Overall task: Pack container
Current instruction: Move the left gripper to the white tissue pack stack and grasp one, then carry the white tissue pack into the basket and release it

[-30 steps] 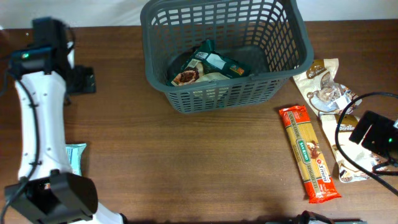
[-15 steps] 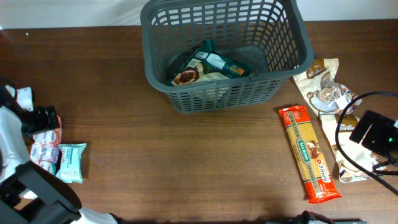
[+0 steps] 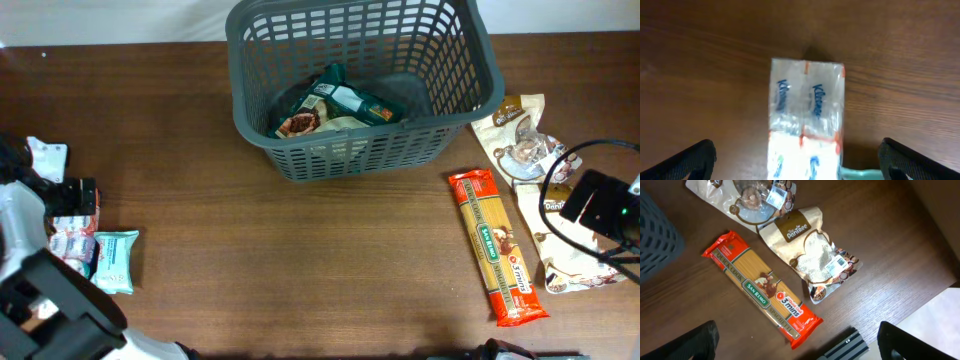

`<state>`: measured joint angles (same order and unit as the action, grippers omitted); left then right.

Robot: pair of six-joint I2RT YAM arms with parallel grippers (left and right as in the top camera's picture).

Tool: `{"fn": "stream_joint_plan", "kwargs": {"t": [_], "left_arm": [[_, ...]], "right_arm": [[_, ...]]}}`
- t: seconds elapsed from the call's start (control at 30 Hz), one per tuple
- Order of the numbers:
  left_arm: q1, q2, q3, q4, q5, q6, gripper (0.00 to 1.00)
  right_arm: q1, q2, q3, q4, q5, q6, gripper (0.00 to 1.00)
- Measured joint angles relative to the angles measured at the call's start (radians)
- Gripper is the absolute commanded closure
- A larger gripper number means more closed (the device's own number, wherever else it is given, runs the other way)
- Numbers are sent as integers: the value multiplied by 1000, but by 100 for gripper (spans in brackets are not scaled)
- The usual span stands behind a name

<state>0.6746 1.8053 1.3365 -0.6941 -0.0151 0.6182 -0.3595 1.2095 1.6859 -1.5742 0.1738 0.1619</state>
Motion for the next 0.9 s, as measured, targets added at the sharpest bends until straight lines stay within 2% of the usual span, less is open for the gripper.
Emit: {"fn": "stream_joint_plan", "kwargs": {"t": [0.17, 0.3, 0.37, 0.4, 0.43, 0.47, 0.53, 0.77, 0.9], "left_arm": [[0, 89, -9, 12, 0, 9, 1], [0, 127, -14, 26, 1, 11, 11], [0, 135, -14, 32, 1, 8, 29], [0, 141, -14, 34, 1, 9, 52], [0, 145, -15, 39, 0, 5, 70], [0, 148, -15, 50, -3, 3, 83], [0, 150, -15, 61, -3, -8, 96], [-9, 153, -2, 79, -3, -53, 98], [-53, 163, 93, 58, -3, -94, 98]], "right_arm": [[0, 7, 0, 0, 0, 0, 1], [0, 7, 0, 0, 0, 0, 1], [0, 7, 0, 0, 0, 0, 1], [0, 7, 0, -1, 0, 0, 1], [0, 7, 0, -1, 0, 0, 1], [0, 7, 0, -1, 0, 0, 1], [0, 7, 0, -2, 0, 0, 1], [0, 7, 0, -5, 0, 0, 1], [0, 7, 0, -6, 0, 0, 1]]}}
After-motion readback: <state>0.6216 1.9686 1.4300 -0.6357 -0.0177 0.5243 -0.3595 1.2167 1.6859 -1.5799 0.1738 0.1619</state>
